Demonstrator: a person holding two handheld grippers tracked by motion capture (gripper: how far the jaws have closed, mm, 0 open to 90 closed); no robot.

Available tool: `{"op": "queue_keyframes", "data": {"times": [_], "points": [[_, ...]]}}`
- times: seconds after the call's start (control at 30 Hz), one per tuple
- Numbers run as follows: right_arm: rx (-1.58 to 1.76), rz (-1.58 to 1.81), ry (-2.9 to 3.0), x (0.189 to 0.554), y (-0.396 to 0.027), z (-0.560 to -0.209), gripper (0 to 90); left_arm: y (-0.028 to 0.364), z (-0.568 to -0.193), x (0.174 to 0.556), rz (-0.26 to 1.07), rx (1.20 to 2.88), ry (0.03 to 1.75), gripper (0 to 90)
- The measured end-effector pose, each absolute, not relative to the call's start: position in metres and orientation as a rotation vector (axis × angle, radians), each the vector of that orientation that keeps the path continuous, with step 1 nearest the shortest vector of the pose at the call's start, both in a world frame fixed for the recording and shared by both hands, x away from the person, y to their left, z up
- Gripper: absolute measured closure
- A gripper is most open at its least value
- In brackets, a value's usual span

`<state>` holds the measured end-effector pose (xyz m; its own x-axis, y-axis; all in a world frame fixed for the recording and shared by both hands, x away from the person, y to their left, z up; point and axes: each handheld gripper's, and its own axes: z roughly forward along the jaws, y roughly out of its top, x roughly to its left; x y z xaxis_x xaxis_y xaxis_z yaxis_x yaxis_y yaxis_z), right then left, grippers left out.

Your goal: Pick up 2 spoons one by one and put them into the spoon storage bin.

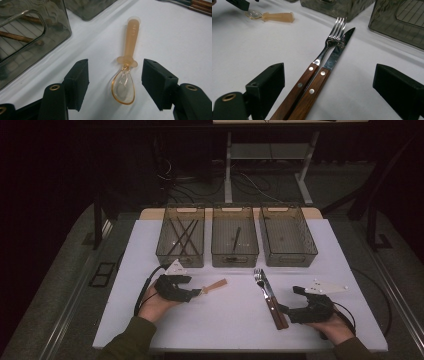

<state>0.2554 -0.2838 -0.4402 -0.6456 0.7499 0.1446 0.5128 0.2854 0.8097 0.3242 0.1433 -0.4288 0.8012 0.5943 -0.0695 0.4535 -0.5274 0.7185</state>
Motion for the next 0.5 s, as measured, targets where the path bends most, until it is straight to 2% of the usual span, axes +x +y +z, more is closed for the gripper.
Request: {"op": "queue_keyframes", "data": {"times": [0.5], "points": [[1.157,1.283,2.296,0.256,-0.284,-0.441,10.1,0.122,-0.438,0.338,0.186,2.220,0.710,50.7]]}}
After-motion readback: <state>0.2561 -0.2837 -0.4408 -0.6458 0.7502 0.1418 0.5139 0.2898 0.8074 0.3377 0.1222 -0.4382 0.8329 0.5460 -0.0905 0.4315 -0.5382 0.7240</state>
